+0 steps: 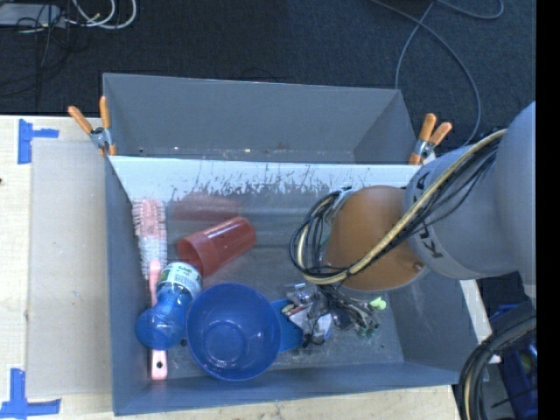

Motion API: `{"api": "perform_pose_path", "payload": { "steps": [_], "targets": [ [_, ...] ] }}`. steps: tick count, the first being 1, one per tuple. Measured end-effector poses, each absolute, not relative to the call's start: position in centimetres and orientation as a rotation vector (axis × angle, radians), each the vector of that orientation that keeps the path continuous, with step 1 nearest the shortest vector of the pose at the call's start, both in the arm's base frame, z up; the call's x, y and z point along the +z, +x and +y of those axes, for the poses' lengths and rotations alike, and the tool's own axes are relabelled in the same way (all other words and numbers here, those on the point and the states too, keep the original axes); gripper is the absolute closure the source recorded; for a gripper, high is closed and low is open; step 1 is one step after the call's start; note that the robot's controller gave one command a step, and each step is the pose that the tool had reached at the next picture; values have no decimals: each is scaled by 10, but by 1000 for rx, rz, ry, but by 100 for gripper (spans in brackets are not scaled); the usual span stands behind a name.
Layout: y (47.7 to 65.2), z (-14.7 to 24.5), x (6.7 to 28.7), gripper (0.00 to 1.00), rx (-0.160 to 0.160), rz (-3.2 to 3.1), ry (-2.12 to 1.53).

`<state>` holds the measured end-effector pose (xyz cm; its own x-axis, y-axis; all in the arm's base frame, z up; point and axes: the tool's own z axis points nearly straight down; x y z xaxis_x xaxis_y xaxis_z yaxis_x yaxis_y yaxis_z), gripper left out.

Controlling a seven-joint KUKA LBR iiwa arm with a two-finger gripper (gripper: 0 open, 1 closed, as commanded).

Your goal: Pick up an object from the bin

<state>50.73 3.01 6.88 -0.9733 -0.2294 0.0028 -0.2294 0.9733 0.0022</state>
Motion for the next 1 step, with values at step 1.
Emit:
{"api": "perform_pose_path", "payload": {
  "steps": [1],
  "targets": [
    [507,30,69,100,-3,-3118,362]
  ]
}}
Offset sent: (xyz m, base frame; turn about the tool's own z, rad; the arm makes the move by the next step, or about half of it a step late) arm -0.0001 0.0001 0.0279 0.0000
